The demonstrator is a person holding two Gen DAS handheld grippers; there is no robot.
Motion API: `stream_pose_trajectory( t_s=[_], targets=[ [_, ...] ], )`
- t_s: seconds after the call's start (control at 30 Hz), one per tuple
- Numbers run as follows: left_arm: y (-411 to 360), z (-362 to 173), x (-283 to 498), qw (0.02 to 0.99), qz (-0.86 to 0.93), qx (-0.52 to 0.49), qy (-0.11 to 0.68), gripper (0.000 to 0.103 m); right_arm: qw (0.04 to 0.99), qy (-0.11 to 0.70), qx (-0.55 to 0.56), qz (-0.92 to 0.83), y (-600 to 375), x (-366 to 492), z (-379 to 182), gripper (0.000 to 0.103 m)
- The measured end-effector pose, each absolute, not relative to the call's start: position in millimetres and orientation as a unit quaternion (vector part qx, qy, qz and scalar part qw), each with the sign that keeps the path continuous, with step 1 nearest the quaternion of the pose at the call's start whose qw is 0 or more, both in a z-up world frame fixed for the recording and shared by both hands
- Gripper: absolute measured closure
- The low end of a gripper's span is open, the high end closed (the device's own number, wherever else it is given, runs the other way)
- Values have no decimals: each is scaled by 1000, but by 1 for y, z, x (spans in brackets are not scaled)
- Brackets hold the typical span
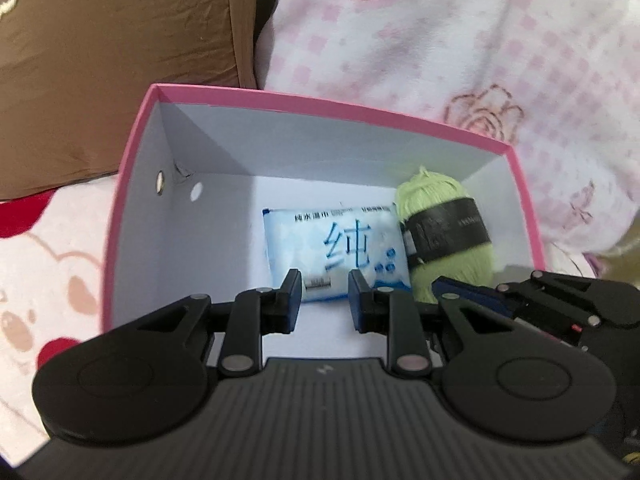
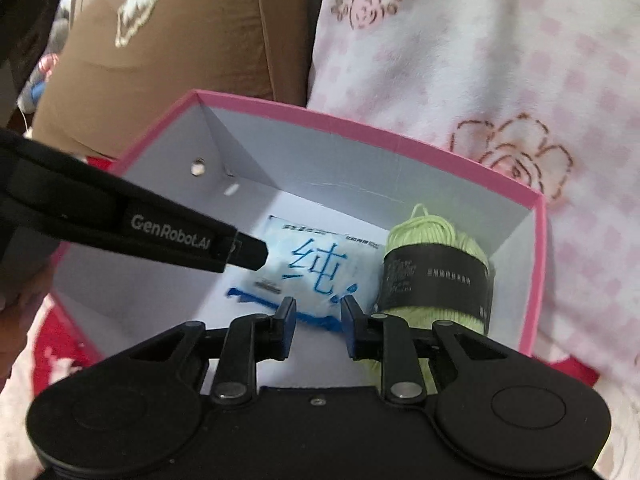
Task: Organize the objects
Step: 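Open the left tool to release the wet-wipe pack and withdraw, then move the left tool toward the clear orange-labelled plastic box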
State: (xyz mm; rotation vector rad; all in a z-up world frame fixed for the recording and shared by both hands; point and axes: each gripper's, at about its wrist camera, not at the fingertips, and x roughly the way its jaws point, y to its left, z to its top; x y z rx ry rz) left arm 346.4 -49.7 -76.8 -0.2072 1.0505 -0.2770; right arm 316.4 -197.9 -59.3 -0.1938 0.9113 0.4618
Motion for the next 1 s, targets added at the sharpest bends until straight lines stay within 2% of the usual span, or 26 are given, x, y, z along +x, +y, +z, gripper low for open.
stream_pose_trajectory(
  t_s=[0.37, 0.43, 0.57, 0.83, 1.0],
  targets=[
    [-26, -12, 289, 870, -147, -84, 464, 62, 877, 425, -36, 220, -209, 251, -1, 64],
    [-23, -3, 280, 872, -148, -81, 460, 61, 882, 413, -44, 222, -208, 239, 6, 55],
    [-16, 13, 263, 870, -162, -68, 460, 50, 902, 378, -39, 204, -209, 220, 20, 12],
    [7, 34, 234, 869, -167, -65, 461, 39, 902, 383, -29, 198, -210, 198, 35, 12],
    [19, 45, 217, 871, -172, -59, 456, 24, 902, 387, -28, 192, -209, 182, 43, 11]
  ],
)
